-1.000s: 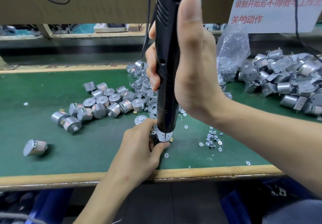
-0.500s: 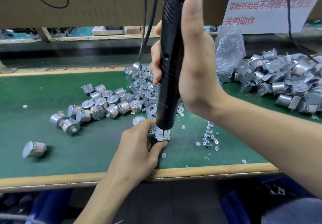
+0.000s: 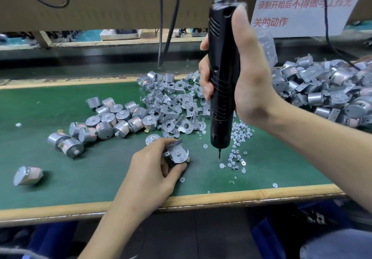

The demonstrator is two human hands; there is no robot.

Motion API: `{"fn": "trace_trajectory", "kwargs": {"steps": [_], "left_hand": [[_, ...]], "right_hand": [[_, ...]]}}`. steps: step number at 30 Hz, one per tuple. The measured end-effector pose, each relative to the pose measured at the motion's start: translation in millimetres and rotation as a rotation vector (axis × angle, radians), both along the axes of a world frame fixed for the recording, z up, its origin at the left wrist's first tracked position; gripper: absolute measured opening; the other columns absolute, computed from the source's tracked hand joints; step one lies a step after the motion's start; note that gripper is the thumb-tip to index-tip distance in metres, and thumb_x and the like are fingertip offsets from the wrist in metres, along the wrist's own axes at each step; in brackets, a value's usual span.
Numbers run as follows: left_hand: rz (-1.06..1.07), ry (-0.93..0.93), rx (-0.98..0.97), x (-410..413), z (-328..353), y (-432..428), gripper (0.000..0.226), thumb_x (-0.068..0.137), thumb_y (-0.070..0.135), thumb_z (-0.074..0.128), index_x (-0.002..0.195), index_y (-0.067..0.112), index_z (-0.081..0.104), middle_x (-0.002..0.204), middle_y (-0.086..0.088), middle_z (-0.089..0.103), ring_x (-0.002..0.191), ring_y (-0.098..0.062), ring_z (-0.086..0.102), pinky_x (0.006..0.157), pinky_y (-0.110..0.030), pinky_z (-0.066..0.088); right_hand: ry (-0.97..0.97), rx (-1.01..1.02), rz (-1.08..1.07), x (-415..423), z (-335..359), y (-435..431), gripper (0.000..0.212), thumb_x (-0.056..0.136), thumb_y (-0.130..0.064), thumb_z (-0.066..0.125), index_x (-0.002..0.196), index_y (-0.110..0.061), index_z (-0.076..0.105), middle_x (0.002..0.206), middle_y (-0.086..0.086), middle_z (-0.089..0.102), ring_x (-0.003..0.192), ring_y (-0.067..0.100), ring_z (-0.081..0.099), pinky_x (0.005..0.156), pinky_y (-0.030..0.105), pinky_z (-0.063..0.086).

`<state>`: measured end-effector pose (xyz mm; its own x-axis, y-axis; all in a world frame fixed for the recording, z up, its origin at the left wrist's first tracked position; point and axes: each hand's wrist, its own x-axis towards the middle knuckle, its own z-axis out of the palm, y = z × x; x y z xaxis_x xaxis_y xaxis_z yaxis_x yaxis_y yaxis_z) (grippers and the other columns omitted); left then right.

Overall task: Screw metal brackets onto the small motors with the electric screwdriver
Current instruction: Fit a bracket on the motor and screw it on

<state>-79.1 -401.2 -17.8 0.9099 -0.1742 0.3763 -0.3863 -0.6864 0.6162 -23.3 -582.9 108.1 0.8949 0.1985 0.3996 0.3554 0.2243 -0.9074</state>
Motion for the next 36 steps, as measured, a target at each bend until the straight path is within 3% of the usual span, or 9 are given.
{"fn": "trace_trajectory", "kwargs": {"steps": [36], "left_hand": [[-0.001,-0.011,-0.006,0.0,-0.9,-0.4,0.041,0.078,0.025,0.081,0.115,0.026,0.062,0.055,0.009,0.049,0.062,-0.005,0.054,0.059,-0.006,0.036]], "right_hand": [[-0.019,0.060,-0.058,0.6,-6.1,-2.6,0.050,0.098,-0.049,0.031,0.089,-0.006,0.053,0.063,0.009,0.055,0.049,0.023,0.048,0.050,0.033,0.041]]}}
